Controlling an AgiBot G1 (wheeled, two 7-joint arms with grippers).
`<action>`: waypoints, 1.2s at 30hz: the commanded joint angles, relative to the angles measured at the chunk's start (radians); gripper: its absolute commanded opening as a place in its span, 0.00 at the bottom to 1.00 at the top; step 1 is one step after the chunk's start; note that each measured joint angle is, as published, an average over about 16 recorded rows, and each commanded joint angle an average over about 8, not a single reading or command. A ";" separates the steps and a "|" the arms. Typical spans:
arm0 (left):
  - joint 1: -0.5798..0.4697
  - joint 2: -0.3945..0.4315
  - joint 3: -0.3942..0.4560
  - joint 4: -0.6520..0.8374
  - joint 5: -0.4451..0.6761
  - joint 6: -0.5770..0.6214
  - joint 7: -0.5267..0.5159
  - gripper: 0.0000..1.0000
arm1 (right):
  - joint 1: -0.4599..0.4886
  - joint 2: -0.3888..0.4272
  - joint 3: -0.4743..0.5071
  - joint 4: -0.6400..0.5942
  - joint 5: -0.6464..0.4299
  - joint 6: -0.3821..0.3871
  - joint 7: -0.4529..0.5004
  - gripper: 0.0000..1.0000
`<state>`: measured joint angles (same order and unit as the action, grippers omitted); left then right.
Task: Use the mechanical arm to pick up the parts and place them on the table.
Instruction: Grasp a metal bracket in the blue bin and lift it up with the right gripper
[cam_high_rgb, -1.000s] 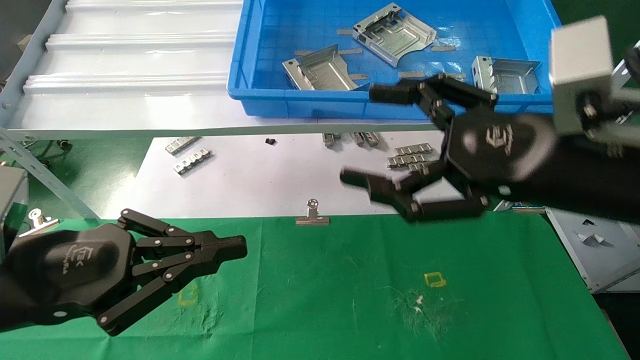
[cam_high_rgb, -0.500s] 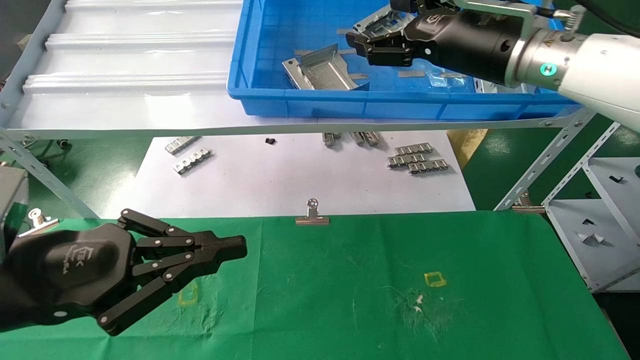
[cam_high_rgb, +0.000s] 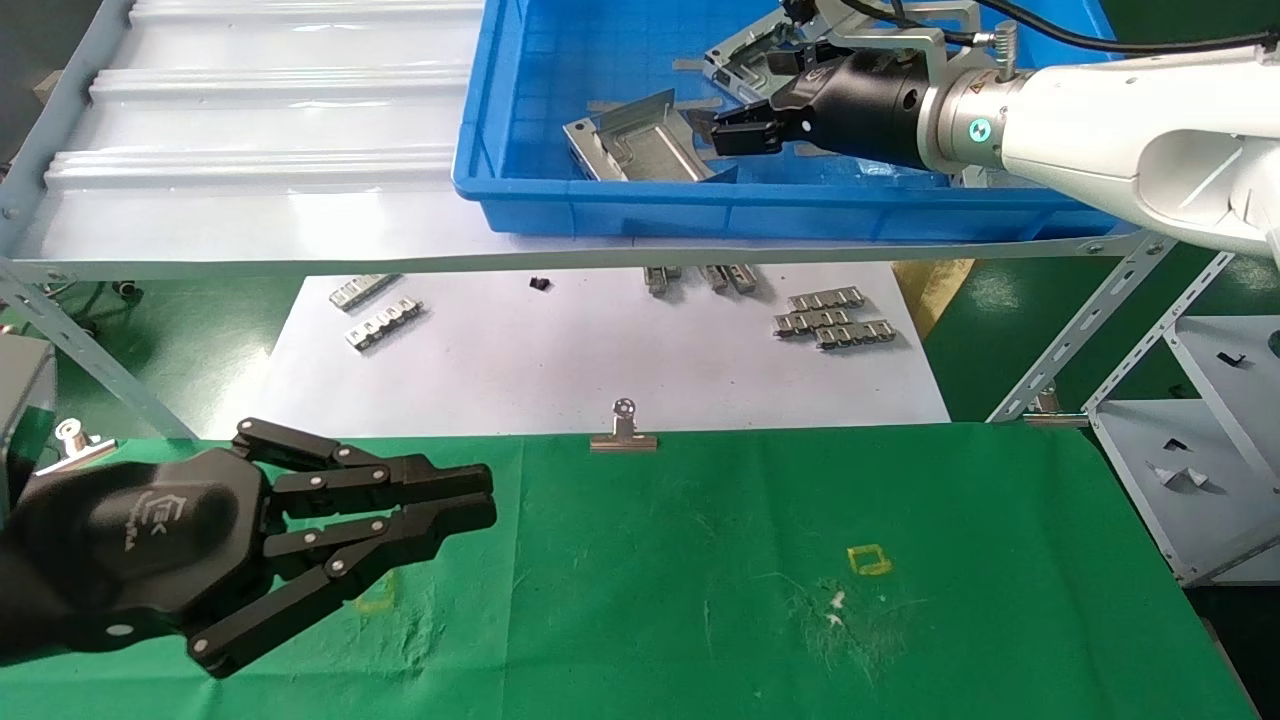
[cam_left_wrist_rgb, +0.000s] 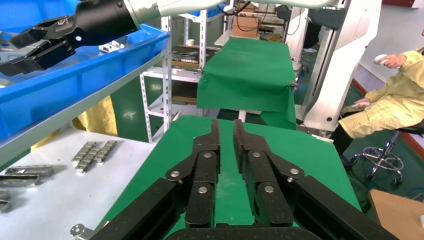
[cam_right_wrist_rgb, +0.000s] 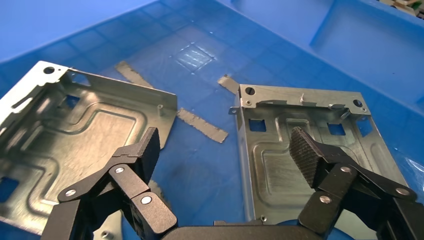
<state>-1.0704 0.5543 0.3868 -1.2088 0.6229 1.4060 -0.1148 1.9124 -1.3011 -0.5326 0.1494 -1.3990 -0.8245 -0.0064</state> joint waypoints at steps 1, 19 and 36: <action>0.000 0.000 0.000 0.000 0.000 0.000 0.000 1.00 | 0.019 -0.016 -0.001 -0.041 -0.003 0.014 -0.009 0.00; 0.000 0.000 0.000 0.000 0.000 0.000 0.000 1.00 | 0.026 -0.050 -0.021 -0.082 -0.015 0.071 0.015 0.00; 0.000 0.000 0.000 0.000 0.000 0.000 0.000 1.00 | 0.042 -0.030 -0.010 -0.061 0.022 0.025 -0.040 0.00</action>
<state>-1.0704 0.5543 0.3868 -1.2088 0.6229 1.4060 -0.1148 1.9560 -1.3265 -0.5417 0.0887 -1.3764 -0.8094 -0.0507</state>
